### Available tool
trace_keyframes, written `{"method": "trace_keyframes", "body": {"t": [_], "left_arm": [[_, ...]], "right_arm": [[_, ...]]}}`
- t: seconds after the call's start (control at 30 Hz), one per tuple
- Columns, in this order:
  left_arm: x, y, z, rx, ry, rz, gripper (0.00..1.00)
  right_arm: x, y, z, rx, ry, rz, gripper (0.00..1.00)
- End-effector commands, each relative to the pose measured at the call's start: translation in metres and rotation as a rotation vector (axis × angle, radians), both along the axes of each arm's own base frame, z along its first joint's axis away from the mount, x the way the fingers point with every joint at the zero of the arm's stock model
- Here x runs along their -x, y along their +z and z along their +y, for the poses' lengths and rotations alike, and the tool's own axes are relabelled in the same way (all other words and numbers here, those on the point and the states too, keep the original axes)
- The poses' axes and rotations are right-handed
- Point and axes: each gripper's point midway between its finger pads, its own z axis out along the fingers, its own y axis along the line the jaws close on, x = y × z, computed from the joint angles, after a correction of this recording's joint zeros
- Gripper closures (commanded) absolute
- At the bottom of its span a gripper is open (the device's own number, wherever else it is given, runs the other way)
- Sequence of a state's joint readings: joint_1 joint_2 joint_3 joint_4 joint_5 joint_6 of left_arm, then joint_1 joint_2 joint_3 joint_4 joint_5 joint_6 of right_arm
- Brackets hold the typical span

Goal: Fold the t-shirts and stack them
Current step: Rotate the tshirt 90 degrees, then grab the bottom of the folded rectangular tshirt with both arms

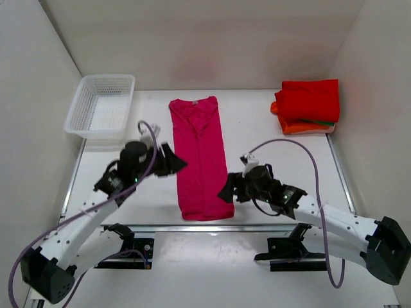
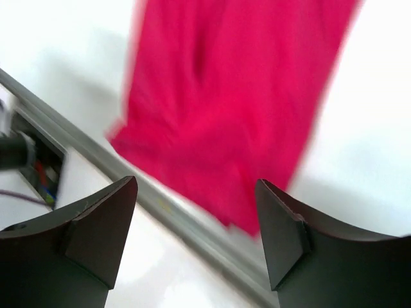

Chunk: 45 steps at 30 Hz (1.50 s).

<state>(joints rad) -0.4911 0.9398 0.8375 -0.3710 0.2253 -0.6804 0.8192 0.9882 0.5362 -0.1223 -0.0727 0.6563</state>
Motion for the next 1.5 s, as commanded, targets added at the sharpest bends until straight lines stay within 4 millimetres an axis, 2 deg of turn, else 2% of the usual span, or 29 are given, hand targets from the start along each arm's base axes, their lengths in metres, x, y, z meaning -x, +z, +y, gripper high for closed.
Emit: {"method": "trace_keyframes", "body": {"t": [0.0,0.03,0.07,0.13,0.3,0.4,0.57,0.77,0.93,0.97,1.0,1.03,1.07,1.1,1.17,1.33,1.4,1.43,1.47], "left_arm": [[0.047,-0.119,0.022,-0.132,0.082,0.238,0.45],[0.061,-0.136,0.029,-0.133,0.083,0.266,0.45],[0.072,-0.149,0.034,-0.118,0.084,0.297,0.45],[0.086,-0.165,0.037,-0.109,0.082,0.324,0.41],[0.098,-0.197,0.046,-0.072,0.116,0.378,0.40],[0.104,-0.201,0.035,-0.062,0.083,0.389,0.40],[0.102,-0.195,0.023,-0.014,0.079,0.384,0.39],[0.103,-0.193,0.013,-0.004,0.065,0.397,0.39],[0.113,-0.206,0.003,-0.063,0.024,0.460,0.39],[0.116,-0.205,-0.002,-0.065,0.005,0.457,0.39],[0.121,-0.209,-0.006,-0.080,-0.014,0.468,0.44],[0.122,-0.209,-0.008,-0.089,-0.022,0.477,0.49],[0.124,-0.209,-0.010,-0.098,-0.043,0.476,0.58],[0.129,-0.211,-0.010,-0.106,-0.052,0.497,0.77],[0.136,-0.215,-0.005,-0.123,-0.059,0.515,1.00],[0.153,-0.212,0.013,-0.131,-0.057,0.545,1.00],[0.153,-0.204,0.015,-0.101,-0.058,0.540,1.00],[0.149,-0.199,0.017,-0.081,-0.043,0.535,1.00],[0.146,-0.189,0.015,-0.071,-0.059,0.511,1.00]], "right_arm": [[0.035,-0.056,-0.031,0.070,-0.141,0.169,0.28],[0.043,-0.068,-0.039,0.082,-0.155,0.188,0.29],[0.050,-0.070,-0.037,0.063,-0.152,0.200,0.30],[0.057,-0.084,-0.044,0.052,-0.166,0.234,0.30],[0.056,-0.093,-0.048,0.056,-0.187,0.258,0.32],[0.058,-0.097,-0.044,0.078,-0.176,0.275,0.34],[0.065,-0.106,-0.039,0.085,-0.153,0.313,0.38],[0.071,-0.106,-0.030,0.084,-0.113,0.340,0.42],[0.077,-0.113,-0.025,0.111,-0.087,0.367,0.43],[0.078,-0.112,-0.023,0.108,-0.079,0.373,0.46],[0.079,-0.111,-0.021,0.107,-0.065,0.372,0.63],[0.081,-0.110,-0.019,0.106,-0.061,0.381,0.77],[0.085,-0.110,-0.017,0.117,-0.040,0.379,0.96],[0.090,-0.110,-0.016,0.127,-0.022,0.388,1.00],[0.098,-0.109,-0.015,0.145,0.009,0.398,1.00],[0.117,-0.107,-0.014,0.160,0.083,0.433,1.00],[0.119,-0.103,-0.016,0.176,0.118,0.441,1.00],[0.110,-0.095,-0.014,0.167,0.120,0.422,1.00],[0.112,-0.094,-0.016,0.170,0.138,0.437,1.00]]}}
